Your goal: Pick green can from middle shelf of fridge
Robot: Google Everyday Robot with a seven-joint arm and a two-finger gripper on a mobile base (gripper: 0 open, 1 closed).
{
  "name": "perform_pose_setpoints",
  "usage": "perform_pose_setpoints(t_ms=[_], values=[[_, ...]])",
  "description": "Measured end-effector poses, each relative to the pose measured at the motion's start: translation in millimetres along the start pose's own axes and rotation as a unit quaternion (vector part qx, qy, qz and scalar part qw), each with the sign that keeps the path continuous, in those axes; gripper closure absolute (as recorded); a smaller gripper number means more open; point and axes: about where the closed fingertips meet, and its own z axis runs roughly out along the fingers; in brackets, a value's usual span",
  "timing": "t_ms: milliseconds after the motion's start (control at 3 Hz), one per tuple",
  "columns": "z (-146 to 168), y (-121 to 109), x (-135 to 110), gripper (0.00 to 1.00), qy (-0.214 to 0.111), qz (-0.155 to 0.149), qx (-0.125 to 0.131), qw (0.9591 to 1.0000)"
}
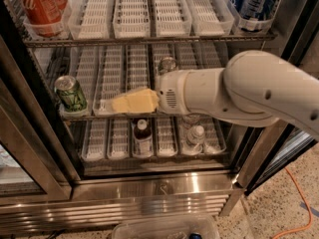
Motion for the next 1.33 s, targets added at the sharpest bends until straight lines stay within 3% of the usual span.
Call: perform_pose_setpoints(t_ms=[667,1000,1333], values=[[56.4,13.5,-20.4,0.0,-0.069,-0.006,-0.008,0.9976],[67.8,15.8,-24.3,0.0,-0.083,-0.006,-0.01,0.9965],[78.8,19.7,-18.0,0.0,-0.093,-0.03,-0.003,0.9952]])
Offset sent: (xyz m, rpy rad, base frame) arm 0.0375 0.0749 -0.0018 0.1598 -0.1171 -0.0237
